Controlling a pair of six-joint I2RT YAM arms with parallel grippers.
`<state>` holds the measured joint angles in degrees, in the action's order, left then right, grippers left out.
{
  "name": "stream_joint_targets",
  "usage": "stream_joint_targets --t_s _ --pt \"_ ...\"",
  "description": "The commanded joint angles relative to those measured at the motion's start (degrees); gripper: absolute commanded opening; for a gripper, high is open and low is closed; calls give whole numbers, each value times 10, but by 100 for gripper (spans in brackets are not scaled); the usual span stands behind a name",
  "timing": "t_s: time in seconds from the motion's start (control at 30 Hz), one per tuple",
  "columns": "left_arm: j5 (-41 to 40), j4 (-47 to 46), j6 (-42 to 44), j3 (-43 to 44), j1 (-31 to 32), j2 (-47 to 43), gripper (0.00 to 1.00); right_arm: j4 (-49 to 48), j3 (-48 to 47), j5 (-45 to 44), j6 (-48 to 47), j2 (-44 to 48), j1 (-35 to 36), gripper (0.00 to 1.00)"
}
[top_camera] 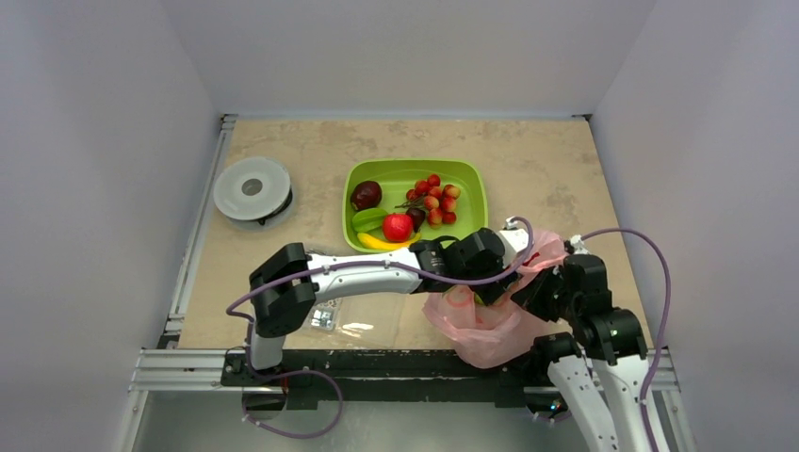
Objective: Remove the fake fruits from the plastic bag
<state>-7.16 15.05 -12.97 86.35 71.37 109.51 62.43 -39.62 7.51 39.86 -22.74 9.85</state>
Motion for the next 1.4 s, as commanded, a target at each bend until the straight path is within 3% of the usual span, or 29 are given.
stream_joint_targets --t_s 0.0,0.23,0.37,0.43,0.53,0.67,0.8,1.13,1.37 --pt "50 -9 -23 1 -1 -12 78 35 2 -11 5 -46 -2 0" --pt "139 -74 -97 -80 -25 -74 76 12 63 -18 86 -58 -1 0" --pt "150 -66 -90 -86 -44 -110 93 -11 85 -34 108 -84 -1 0" --pt "165 -53 -80 -75 -52 -112 94 -25 84 -40 110 -87 -1 0" --pt "189 -50 -74 -61 -53 -96 82 -32 71 -47 105 -88 -1 0" --pt "225 -50 -90 -31 -50 -43 51 -32 55 -49 99 -83 -1 0" --pt "185 -48 -100 -19 -48 -8 42 -30 51 -42 92 -80 -1 0" --pt "54 12 -37 45 -27 62 74 -44 56 -24 87 -79 -1 0" --pt "38 31 -37 57 -20 112 75 -51 49 -23 86 -80 -1 0"
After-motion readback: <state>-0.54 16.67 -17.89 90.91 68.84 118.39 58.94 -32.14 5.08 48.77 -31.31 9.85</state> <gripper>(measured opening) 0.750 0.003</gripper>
